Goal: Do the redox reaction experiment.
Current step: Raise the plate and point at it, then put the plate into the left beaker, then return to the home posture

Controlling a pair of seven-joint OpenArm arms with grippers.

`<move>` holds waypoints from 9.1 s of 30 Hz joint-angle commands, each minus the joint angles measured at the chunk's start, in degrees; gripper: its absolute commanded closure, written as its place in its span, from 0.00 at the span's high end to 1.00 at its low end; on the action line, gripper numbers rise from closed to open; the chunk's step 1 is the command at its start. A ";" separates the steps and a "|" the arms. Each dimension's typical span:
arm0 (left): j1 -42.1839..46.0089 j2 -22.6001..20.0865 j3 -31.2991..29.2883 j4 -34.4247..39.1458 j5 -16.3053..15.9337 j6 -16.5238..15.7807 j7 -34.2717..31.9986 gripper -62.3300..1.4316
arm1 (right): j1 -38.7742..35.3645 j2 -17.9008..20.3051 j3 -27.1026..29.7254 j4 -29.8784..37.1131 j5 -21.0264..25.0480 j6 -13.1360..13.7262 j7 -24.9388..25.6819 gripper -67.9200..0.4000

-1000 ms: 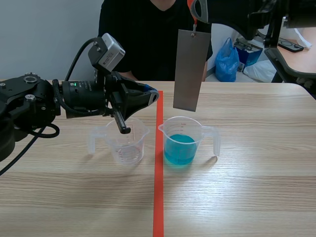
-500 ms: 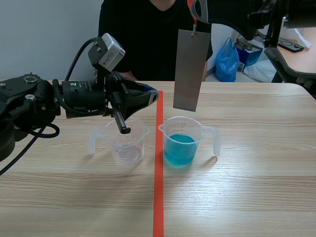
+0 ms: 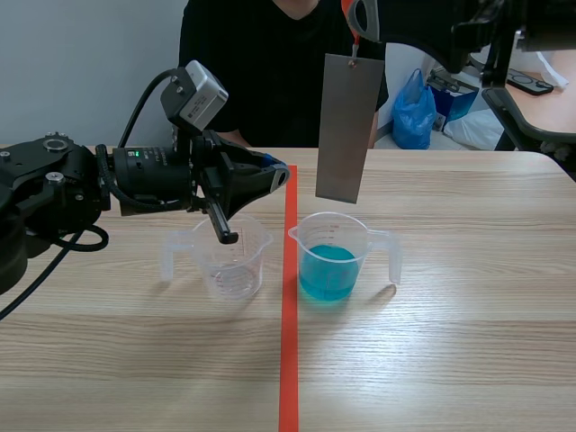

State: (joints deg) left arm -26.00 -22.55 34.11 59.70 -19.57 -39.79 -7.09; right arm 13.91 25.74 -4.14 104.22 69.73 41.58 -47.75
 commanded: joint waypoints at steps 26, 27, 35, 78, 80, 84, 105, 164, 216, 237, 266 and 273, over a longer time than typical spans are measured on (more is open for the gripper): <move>2.40 -4.61 -0.74 1.09 0.72 -0.09 -1.36 0.09 | 0.98 0.59 0.11 0.96 1.25 0.02 0.87 0.03; 2.73 -5.68 -0.83 1.09 0.70 -0.09 -1.79 0.09 | 0.98 0.59 0.11 0.96 1.25 0.02 0.87 0.03; 11.63 -20.09 -9.01 1.11 -4.11 -0.09 -8.35 0.09 | 0.98 0.59 0.11 0.96 1.25 0.02 0.87 0.03; 83.27 16.61 -67.56 5.64 57.13 36.06 -48.39 0.09 | 2.19 -0.33 -0.11 0.94 0.98 0.04 0.81 0.03; 83.08 16.63 -67.56 5.62 57.13 36.04 -48.37 0.09 | 2.47 -0.81 -0.42 0.94 0.98 0.04 0.68 0.03; 83.12 16.63 -67.56 5.62 57.16 36.04 -48.41 0.09 | 3.41 -2.14 -2.08 0.94 -1.03 0.04 0.37 0.03; 83.71 16.52 -65.31 5.62 57.18 36.06 -48.57 0.09 | 7.85 -17.70 -12.98 -1.75 -16.35 0.07 0.96 0.03; 85.31 12.00 -57.27 5.62 57.09 36.06 -46.64 0.09 | 10.84 -22.58 -22.95 -36.85 -49.33 1.14 38.05 0.03; 85.31 12.02 -57.27 5.62 57.09 36.04 -45.35 0.09 | 7.67 -15.91 -37.33 -27.69 -36.44 0.81 40.74 1.00; 94.42 4.02 -54.99 17.97 45.55 36.20 -50.64 0.72 | -31.82 16.72 -17.44 10.99 -34.32 -14.53 48.83 1.00; 98.77 4.31 -55.01 29.62 15.98 26.40 -49.79 1.00 | -62.64 15.52 7.52 26.23 -34.60 -15.26 43.47 1.00; 94.33 6.54 -55.01 29.68 16.37 25.88 -52.02 1.00 | -62.62 15.52 7.52 26.23 -34.62 -15.26 41.62 1.00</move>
State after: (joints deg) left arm 67.66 -16.36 -20.75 88.51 -3.03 -13.76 -57.74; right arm -49.39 40.95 3.27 130.34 34.96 26.33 -6.76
